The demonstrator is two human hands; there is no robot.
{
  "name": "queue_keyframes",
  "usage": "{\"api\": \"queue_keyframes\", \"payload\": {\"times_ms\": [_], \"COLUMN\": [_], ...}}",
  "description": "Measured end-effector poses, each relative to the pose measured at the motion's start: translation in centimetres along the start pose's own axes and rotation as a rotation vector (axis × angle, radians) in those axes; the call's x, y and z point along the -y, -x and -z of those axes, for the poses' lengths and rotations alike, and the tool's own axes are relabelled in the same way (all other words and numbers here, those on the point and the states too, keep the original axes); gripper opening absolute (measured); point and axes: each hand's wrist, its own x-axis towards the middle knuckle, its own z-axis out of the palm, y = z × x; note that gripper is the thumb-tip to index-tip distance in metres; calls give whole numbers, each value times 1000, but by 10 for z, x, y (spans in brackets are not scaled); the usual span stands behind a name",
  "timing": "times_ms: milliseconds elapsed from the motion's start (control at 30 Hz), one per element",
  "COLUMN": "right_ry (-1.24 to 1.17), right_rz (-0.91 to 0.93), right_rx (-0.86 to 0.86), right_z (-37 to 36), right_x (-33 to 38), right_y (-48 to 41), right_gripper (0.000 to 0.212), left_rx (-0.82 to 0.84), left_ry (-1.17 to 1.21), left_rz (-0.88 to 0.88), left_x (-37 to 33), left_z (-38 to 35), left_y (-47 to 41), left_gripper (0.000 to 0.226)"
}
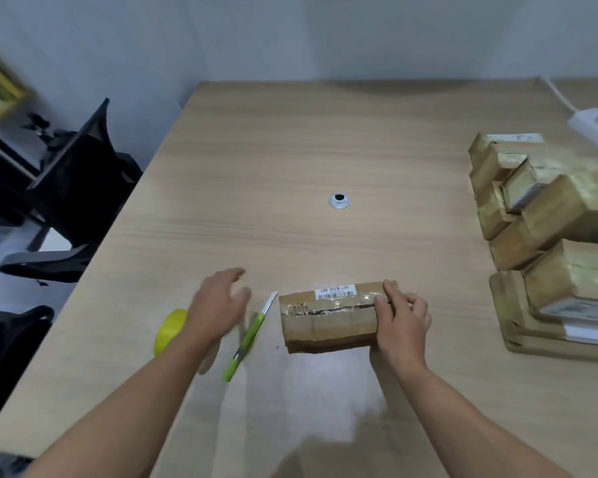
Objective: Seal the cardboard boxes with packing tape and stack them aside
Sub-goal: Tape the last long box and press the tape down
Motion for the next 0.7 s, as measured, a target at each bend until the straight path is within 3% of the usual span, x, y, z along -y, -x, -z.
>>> {"api": "queue_keyframes", "payload": {"times_ms": [100, 167, 233, 433, 533, 600, 700], "right_ry": [10, 21, 22, 17, 11, 6, -1], "right_rz": [-9, -13, -10, -44, -59, -60, -58], "right_rx": [-15, -30, -49, -91, -113, -127, -115], "right_z": [-2, -4, -6, -15, -21, -23, -24], "right_x": [1, 2, 2, 3, 7, 9, 9], "right_y": [0, 0, 0, -2, -1, 0, 1], "right_gripper": [36, 36, 36, 35, 32, 29, 21], "left_rx": [-38, 36, 161, 406, 393, 382, 221], "left_ry": [-176, -213, -193, -318, -330, -259, -89], "left_rz": [301, 427, 527, 564, 529, 504, 420], "left_x": [30, 46, 57, 58, 59, 66, 72], "left_z": [29, 36, 36, 28, 28, 25, 25], "left_y": [-31, -46, -57, -61, -57, -58, -53], "left_gripper": [50, 35, 36, 39, 46, 37, 10]}}
